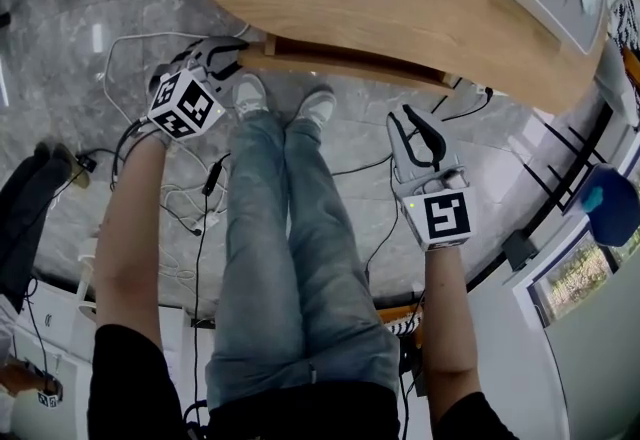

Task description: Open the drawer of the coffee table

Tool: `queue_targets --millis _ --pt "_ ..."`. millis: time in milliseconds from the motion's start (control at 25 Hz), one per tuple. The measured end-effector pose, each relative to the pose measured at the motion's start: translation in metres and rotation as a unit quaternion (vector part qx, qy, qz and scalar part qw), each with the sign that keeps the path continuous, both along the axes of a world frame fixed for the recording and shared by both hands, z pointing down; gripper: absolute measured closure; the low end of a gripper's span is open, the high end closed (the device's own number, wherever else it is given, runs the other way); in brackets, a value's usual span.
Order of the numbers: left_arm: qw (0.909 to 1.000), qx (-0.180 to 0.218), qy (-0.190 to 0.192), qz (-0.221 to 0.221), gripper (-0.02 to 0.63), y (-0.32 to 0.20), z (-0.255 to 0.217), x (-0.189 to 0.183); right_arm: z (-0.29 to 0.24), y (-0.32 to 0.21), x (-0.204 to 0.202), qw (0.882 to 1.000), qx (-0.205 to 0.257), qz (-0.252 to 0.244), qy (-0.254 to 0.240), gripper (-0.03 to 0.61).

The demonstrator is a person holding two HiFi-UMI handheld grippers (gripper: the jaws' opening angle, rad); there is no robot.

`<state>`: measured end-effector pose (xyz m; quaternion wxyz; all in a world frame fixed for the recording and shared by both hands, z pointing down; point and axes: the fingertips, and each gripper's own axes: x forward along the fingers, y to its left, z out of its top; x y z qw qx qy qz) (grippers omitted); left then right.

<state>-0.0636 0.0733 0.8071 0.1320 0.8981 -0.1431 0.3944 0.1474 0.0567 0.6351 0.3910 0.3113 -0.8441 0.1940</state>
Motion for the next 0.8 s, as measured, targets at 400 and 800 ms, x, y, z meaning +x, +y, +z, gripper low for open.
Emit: queue_targets --millis 400,800 --pt "0.9999 -0.007 -0.013 -0.005 0.442 0.005 -0.007 0.007 0.067 -0.009 0.019 0.986 0.017 -0.101 0.13 0.438" --pt "0.9997 -0.009 -0.023 0.006 0.491 -0.006 -0.012 0.021 0.111 -0.019 0.033 0.954 0.033 -0.194 0.226 0.42"
